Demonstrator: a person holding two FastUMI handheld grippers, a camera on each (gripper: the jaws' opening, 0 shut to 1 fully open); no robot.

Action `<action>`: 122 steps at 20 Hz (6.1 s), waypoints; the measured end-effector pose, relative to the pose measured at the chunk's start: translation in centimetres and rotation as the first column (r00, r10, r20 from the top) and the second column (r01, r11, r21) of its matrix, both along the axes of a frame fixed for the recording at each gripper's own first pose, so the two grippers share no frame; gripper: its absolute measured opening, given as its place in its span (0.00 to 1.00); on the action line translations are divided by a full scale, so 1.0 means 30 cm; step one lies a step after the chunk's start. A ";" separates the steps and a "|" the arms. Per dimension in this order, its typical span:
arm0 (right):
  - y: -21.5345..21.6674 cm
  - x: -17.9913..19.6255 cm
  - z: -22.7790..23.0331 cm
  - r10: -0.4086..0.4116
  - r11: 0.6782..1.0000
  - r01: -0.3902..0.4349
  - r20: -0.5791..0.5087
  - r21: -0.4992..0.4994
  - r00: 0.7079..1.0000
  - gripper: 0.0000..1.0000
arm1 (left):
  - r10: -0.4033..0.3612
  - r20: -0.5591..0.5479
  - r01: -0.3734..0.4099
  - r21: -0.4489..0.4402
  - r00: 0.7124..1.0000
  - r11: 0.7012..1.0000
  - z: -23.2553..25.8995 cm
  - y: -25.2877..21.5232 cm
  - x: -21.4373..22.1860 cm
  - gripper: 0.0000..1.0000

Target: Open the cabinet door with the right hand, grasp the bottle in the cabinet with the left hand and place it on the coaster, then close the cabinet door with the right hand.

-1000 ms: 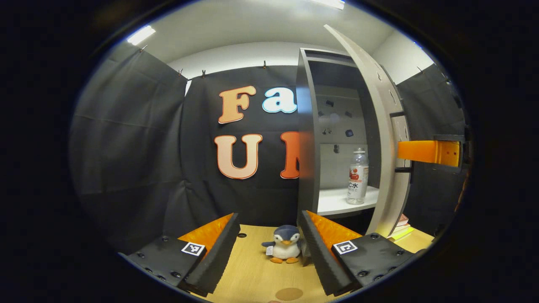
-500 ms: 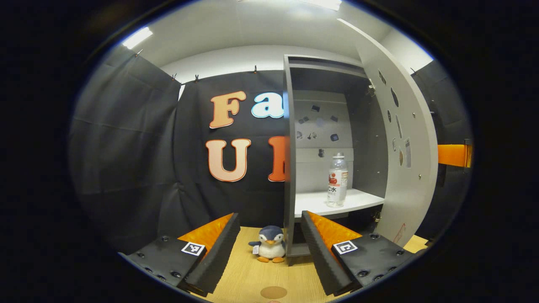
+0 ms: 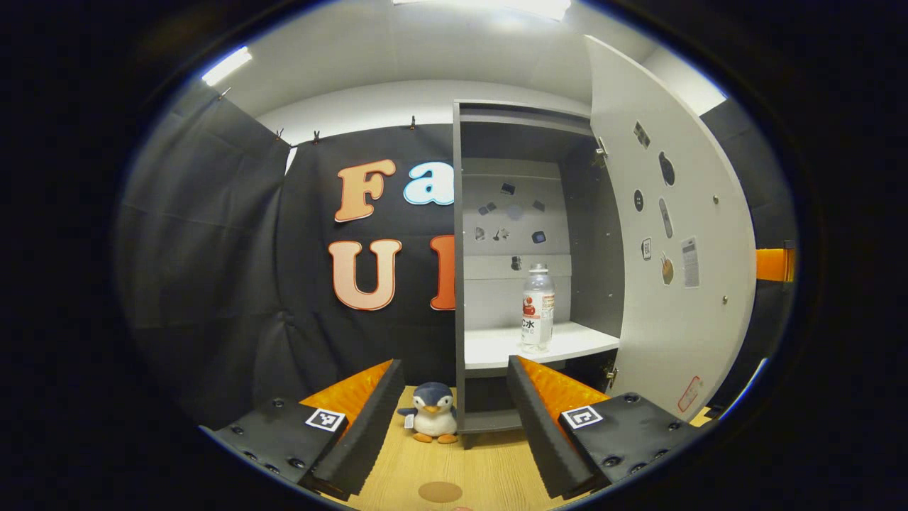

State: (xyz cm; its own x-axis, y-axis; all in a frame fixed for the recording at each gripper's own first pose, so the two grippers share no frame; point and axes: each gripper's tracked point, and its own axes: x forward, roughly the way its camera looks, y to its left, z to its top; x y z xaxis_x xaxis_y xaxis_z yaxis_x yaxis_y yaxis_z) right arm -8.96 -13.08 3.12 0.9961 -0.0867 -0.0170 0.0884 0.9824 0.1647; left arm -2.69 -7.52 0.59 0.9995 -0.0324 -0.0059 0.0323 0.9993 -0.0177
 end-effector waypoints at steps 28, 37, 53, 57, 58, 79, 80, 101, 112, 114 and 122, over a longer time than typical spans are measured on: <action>-0.456 -0.154 -0.062 -0.058 0.995 0.056 -0.023 -0.078 0.998 0.05 | -0.009 -0.023 0.008 -0.007 1.000 1.000 -0.011 -0.129 -0.067 0.94; -0.400 -0.289 -0.021 -0.074 0.994 0.070 -0.038 -0.087 0.997 0.22 | -0.043 -0.023 0.043 -0.021 0.999 0.999 -0.010 -0.183 -0.024 0.94; 0.060 -0.095 -0.021 0.146 0.983 -0.146 -0.010 -0.109 0.989 0.36 | -0.037 -0.039 0.036 -0.036 0.999 0.999 -0.039 -0.149 0.040 0.95; 0.133 0.021 -0.040 0.115 0.985 -0.116 -0.009 -0.129 0.993 0.42 | -0.053 -0.042 0.052 -0.043 0.998 0.998 -0.055 -0.124 0.121 0.94; 0.149 0.049 -0.051 0.108 0.986 -0.109 -0.012 -0.129 0.994 0.42 | -0.056 -0.044 0.054 -0.044 0.997 0.998 -0.060 -0.118 0.143 0.95; 0.105 0.337 -0.173 -0.181 0.977 0.171 -0.068 -0.125 0.981 0.93 | -0.446 0.027 0.447 -0.052 0.895 0.893 -0.027 -0.444 0.689 0.95; 0.103 0.341 -0.171 -0.188 0.975 0.179 -0.065 -0.129 0.980 0.93 | -0.454 0.037 0.456 -0.051 0.890 0.889 -0.013 -0.458 0.708 0.95; 0.070 0.374 -0.267 -0.237 0.970 0.227 -0.128 -0.091 0.963 0.93 | -0.514 0.009 0.514 -0.034 0.858 0.857 -0.086 -0.632 0.978 0.96; 0.102 0.346 -0.248 -0.177 0.978 0.160 -0.127 -0.133 0.976 0.89 | -0.478 0.019 0.479 -0.018 0.878 0.878 -0.083 -0.581 0.948 0.82; 0.118 0.329 -0.241 -0.156 0.981 0.140 -0.116 -0.135 0.981 0.93 | -0.474 0.040 0.475 -0.027 0.879 0.879 -0.063 -0.563 0.919 0.84; 0.206 0.214 -0.193 -0.025 0.990 0.016 -0.068 -0.137 0.997 0.93 | -0.400 0.070 0.402 -0.020 0.914 0.915 -0.034 -0.432 0.727 0.81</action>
